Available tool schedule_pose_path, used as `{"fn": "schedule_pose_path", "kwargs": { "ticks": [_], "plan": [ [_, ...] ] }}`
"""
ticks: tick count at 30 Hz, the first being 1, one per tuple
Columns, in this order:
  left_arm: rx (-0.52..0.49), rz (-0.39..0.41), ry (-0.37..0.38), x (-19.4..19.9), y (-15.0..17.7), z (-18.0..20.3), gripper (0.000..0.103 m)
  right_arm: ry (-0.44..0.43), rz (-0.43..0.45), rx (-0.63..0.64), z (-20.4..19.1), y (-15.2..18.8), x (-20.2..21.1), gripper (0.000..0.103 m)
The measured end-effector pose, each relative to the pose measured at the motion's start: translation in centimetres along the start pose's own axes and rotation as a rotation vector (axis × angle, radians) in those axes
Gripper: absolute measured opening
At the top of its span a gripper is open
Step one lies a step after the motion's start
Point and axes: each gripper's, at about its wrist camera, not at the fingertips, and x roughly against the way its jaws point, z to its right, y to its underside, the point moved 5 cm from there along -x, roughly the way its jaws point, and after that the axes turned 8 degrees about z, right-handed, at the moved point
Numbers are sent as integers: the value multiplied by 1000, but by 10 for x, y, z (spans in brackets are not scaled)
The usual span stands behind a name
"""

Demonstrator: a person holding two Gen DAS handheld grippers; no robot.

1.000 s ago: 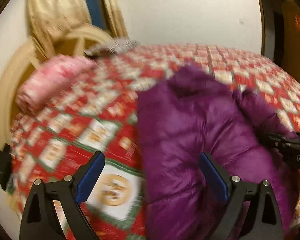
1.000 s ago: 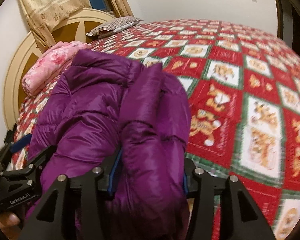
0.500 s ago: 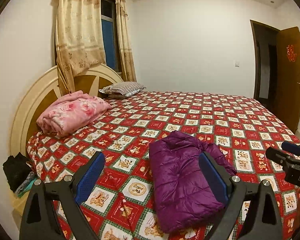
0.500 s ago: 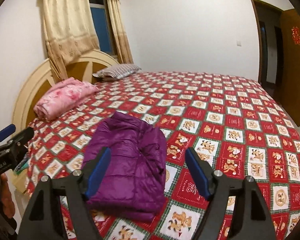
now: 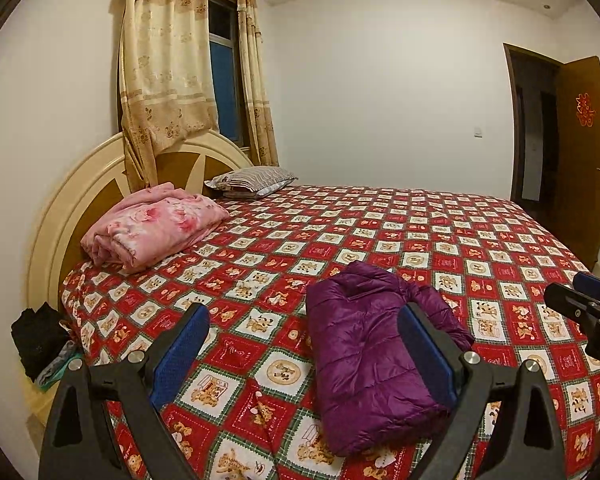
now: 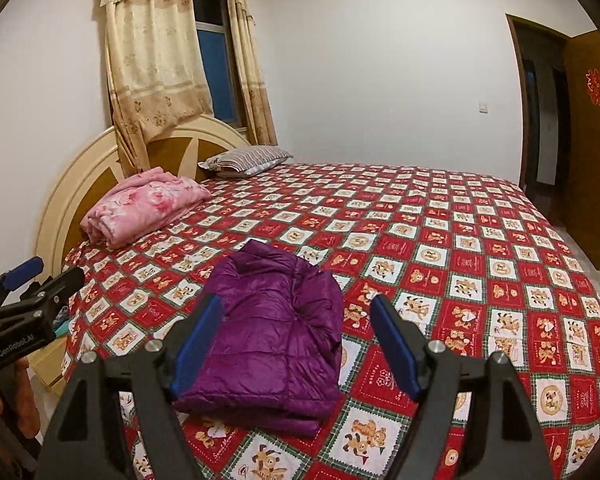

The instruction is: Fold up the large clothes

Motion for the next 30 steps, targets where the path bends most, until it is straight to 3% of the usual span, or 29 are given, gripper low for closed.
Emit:
{"fn": "schedule_pose_path", "kwargs": {
  "ticks": [30],
  "plan": [
    [1, -26, -5, -10, 5, 2, 95, -9, -12, -10, 1, 4, -2, 80]
  ]
}}
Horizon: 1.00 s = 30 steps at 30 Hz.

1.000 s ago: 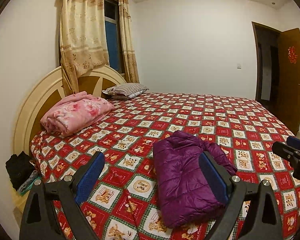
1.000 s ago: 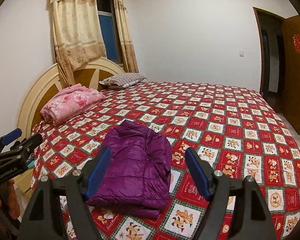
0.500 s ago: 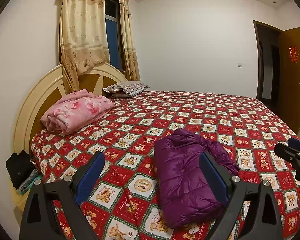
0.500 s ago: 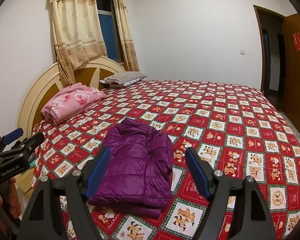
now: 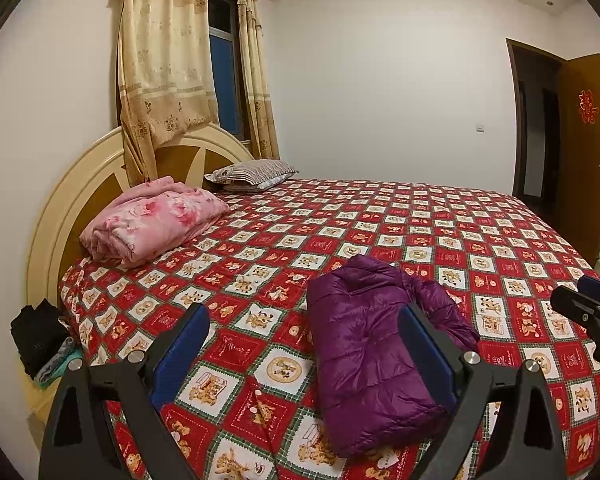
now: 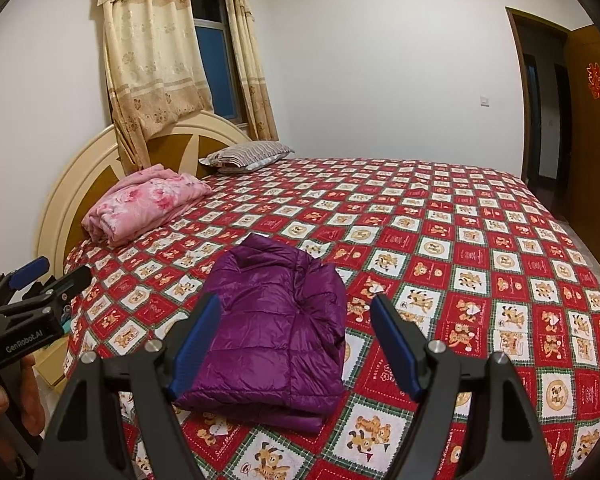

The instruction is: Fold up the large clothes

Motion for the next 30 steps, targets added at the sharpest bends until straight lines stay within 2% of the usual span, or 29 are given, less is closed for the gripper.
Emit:
{"fn": "schedule_pose_path", "kwargs": {
  "ticks": [30],
  "plan": [
    [3, -26, 8, -11, 10, 5, 95, -1, -10, -7, -4, 12, -5, 80]
  ]
}}
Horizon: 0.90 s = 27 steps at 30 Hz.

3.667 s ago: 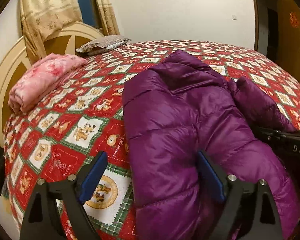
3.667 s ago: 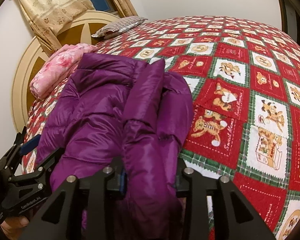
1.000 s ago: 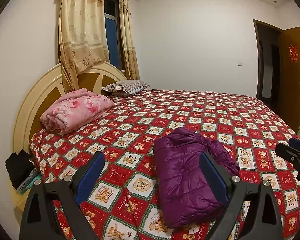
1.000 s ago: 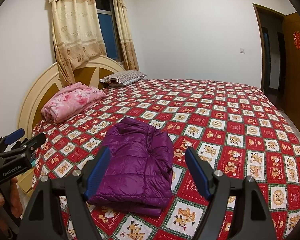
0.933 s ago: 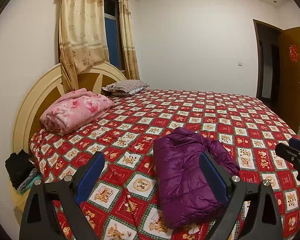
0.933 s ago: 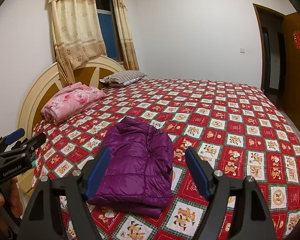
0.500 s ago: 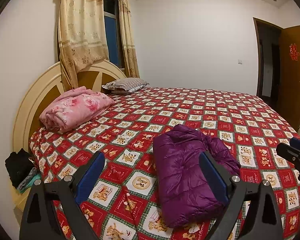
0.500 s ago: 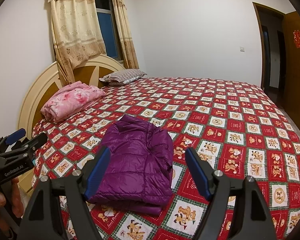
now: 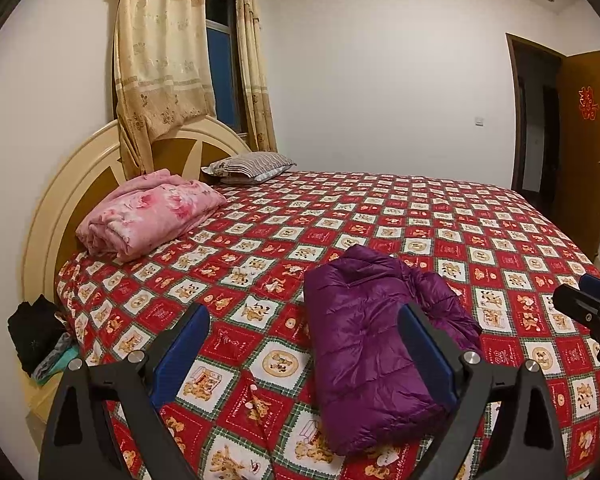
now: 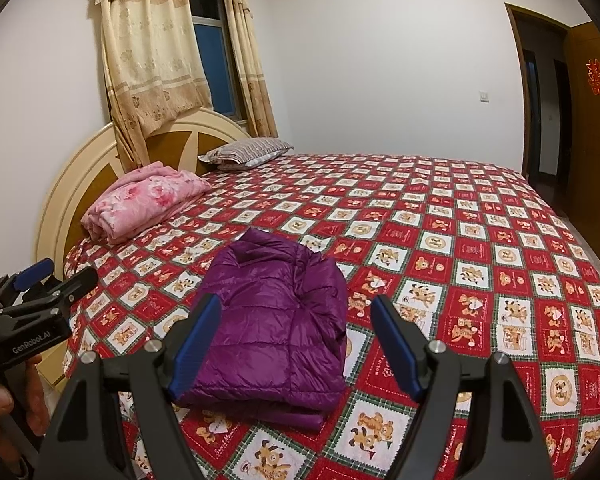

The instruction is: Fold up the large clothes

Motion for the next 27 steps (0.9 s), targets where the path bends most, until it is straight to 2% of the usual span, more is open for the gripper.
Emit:
{"fn": "schedule_pose_path", "kwargs": {
  "ticks": [20, 27],
  "plan": [
    [16, 15, 4, -2, 0, -4, 95, -3, 2, 5, -5, -2, -1, 80],
    [-17, 36, 5, -1, 0, -1, 95, -1, 2, 3, -6, -2, -1, 80]
  ]
}}
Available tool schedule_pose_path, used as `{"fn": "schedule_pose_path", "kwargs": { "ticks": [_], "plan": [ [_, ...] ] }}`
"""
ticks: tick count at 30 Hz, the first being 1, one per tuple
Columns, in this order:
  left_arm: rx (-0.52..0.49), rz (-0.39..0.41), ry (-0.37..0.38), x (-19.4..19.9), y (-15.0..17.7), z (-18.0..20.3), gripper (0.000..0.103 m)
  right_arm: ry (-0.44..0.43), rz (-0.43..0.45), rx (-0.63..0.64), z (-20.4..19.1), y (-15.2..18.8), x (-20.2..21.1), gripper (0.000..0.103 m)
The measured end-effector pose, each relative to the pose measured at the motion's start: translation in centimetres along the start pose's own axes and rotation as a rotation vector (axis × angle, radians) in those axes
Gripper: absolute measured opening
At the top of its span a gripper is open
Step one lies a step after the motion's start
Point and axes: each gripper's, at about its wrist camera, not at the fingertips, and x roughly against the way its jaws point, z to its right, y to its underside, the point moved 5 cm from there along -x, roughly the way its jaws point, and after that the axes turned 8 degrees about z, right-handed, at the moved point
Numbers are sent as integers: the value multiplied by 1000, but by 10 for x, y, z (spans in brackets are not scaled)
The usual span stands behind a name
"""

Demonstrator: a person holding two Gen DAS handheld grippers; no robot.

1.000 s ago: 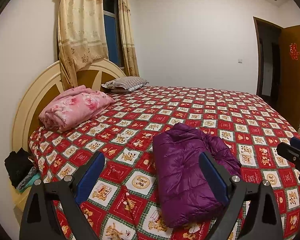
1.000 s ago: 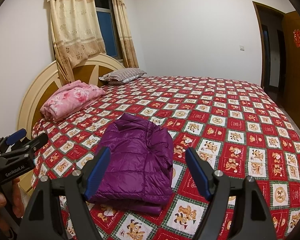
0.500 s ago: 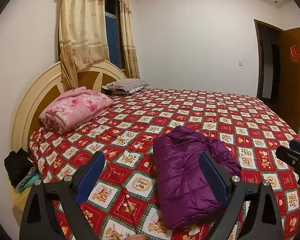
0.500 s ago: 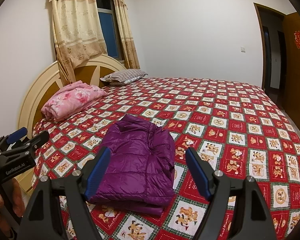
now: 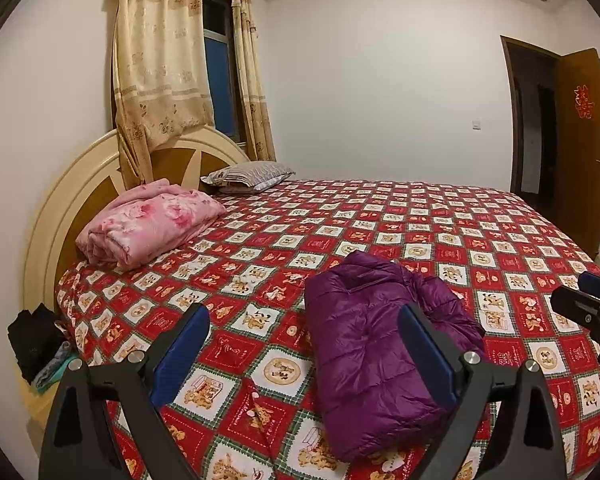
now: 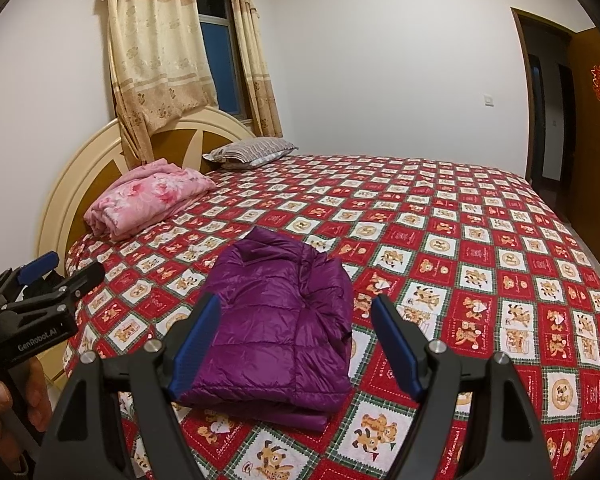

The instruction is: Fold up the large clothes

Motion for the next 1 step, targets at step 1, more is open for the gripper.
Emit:
{"fn": "schedule_pose_path", "kwargs": {
  "ticks": [1],
  "plan": [
    [1, 0, 1, 0, 0, 0, 95, 0, 1, 0, 0, 0, 0, 80]
  ]
}}
